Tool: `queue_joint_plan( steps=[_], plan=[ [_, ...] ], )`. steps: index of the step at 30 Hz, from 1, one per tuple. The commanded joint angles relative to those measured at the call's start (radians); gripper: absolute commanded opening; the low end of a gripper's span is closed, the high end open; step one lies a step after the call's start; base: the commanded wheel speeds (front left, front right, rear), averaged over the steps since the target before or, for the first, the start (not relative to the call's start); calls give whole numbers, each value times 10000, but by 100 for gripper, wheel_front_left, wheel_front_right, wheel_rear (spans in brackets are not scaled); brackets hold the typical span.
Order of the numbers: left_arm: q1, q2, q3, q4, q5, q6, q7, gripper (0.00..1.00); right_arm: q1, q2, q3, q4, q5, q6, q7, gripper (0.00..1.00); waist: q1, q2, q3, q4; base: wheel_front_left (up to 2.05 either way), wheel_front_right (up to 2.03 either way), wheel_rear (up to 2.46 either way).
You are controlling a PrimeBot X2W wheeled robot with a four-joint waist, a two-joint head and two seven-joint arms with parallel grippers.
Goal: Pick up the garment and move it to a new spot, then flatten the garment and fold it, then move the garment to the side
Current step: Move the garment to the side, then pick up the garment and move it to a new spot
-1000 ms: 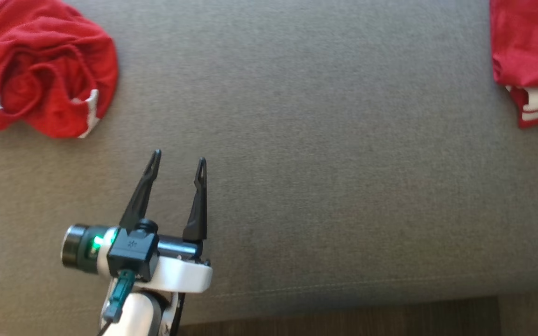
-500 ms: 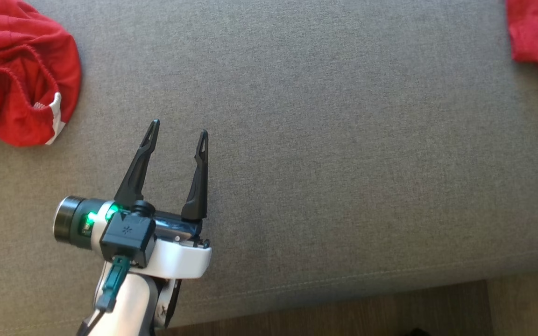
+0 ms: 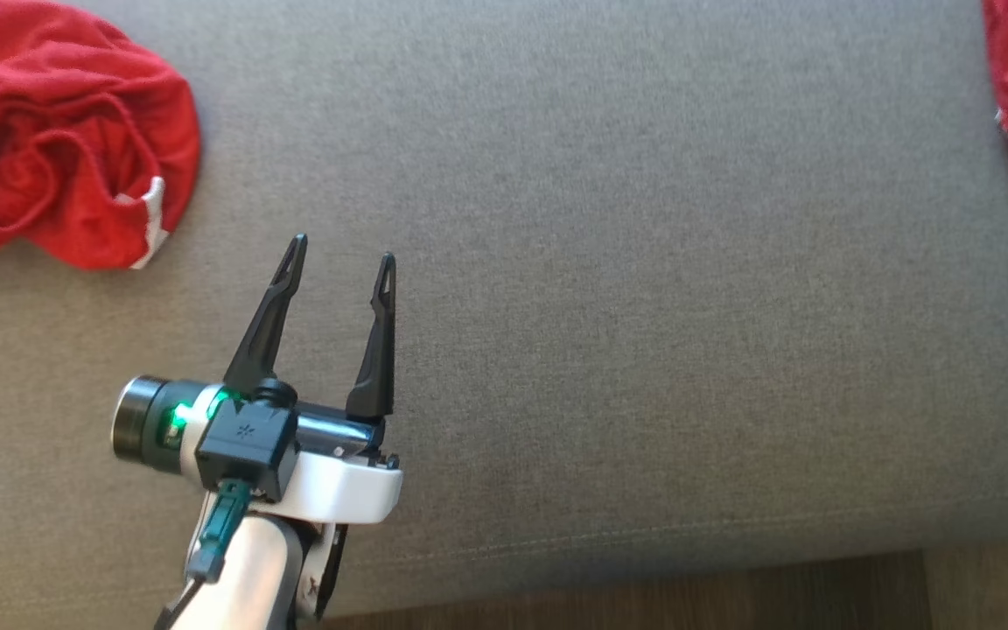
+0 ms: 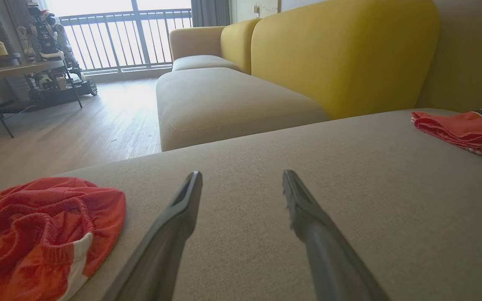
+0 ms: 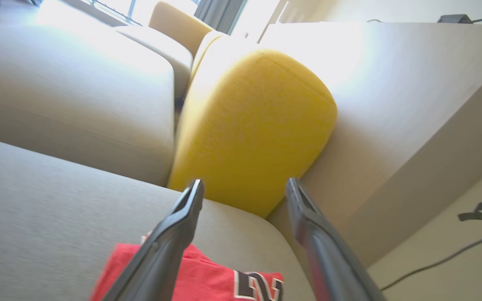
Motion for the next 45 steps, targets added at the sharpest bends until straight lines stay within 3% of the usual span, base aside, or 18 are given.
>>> queue_joint_plan(
  steps=[1,7,8,10,15,24,32,45],
  plan=[
    [-26,7,354,-299,-72,83,-51,100,181,82,145,-384,-12,-4,-126,100,0,0,-205,92,0,0,0],
    [371,-128,519,-93,-358,171,-51,100,1733,2394,1162,-1468,1370,-4,-763,100,0,0,-1075,176,0,0,0],
    [508,-196,595,-14,-514,162,-51,100,2410,2857,1788,-1621,2198,-4,-827,100,0,0,-1398,218,0,0,0],
    [661,-267,709,79,-684,168,-51,100,3069,3117,2541,-1937,3287,-4,-849,100,0,0,-1736,257,0,0,0],
    [1071,-396,1010,325,-972,125,-51,100,5076,3318,3714,-3160,5268,-4,-857,100,0,0,-2571,280,0,0,0],
    [1908,-553,1477,347,-1226,-114,-51,100,7957,3390,3579,-5269,5009,-4,-859,100,0,0,-3719,167,0,0,0],
    [2606,-591,1898,-99,-1101,-87,-51,100,9331,3393,3524,-5471,5113,-4,-859,100,0,0,-4072,43,0,0,0],
    [3117,-598,1968,164,-1051,-180,-51,100,9690,3394,3602,-5458,5195,-4,-860,100,0,0,-4401,-79,0,0,0]
  ],
)
